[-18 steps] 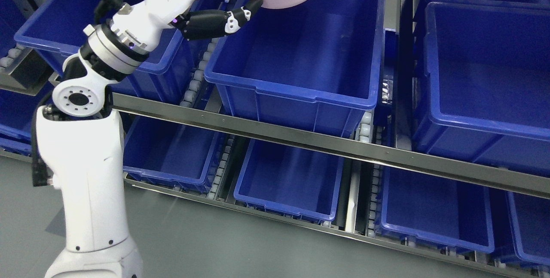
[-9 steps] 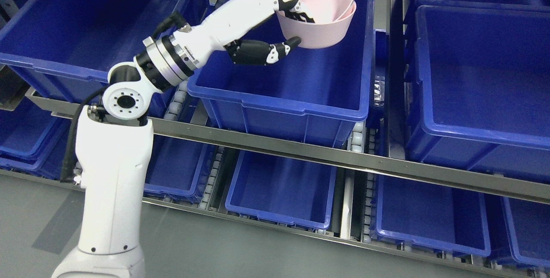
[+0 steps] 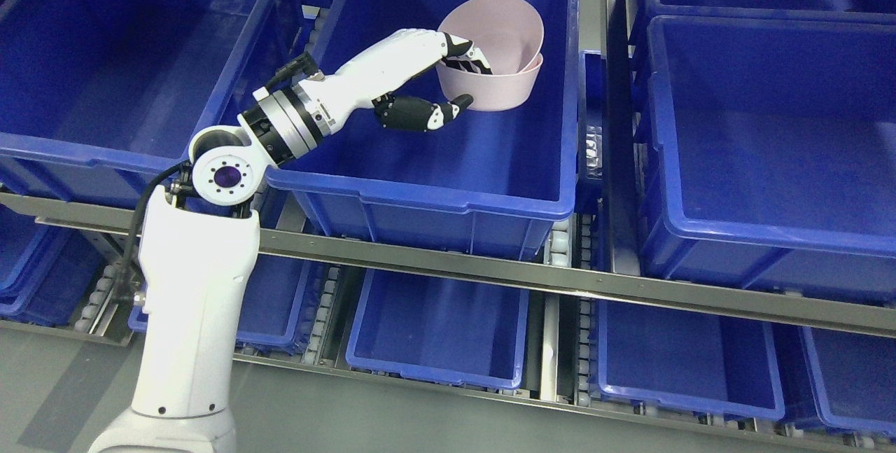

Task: Stack pink IKEA bowls on left shelf middle
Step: 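Lower the stacked bowls into the middle blue bin and release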

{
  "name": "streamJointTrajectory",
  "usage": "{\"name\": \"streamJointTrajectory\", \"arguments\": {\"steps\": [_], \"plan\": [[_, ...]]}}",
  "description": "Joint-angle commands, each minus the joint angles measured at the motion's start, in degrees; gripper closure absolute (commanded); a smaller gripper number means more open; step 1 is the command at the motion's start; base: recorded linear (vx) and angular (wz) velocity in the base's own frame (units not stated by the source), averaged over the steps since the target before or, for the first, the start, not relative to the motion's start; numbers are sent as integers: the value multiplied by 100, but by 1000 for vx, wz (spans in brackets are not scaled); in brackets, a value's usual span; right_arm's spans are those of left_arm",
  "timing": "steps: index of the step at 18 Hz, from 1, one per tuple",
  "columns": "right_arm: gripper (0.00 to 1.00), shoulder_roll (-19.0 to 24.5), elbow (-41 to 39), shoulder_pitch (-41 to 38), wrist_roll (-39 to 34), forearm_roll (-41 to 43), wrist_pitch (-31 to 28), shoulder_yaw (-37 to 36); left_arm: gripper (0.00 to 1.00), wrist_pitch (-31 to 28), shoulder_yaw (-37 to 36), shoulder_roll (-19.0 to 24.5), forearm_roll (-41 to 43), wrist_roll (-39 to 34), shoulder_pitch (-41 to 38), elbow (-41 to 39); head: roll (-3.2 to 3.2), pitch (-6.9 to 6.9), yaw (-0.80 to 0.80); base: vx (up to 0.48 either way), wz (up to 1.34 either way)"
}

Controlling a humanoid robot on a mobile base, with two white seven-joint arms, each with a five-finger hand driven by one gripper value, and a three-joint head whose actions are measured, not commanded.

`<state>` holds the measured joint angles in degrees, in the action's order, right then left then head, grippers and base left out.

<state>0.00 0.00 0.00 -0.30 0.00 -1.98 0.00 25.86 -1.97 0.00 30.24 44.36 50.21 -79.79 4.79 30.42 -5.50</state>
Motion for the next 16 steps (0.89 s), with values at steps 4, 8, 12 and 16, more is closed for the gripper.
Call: {"name": "streamJointTrajectory", "arguments": {"steps": [4, 8, 12, 16], "plan": [[0, -100, -193, -167, -5, 0, 4, -62, 95, -63, -14, 100, 325, -6, 297, 1510, 0, 0, 0, 71, -135], [0, -100, -193, -167, -5, 0, 4, -62, 95, -63, 144, 100, 334, 11, 226, 1502, 0, 0, 0, 38, -30], [0, -100, -193, -167, -5, 0, 4, -62, 85, -54, 434, 185, 316, 11, 130, 1484, 0, 0, 0, 11, -11], [0, -100, -193, -167, -5, 0, 4, -62, 41, -54, 391, 100, 316, -41, 156, 1484, 0, 0, 0, 0, 0]]}}
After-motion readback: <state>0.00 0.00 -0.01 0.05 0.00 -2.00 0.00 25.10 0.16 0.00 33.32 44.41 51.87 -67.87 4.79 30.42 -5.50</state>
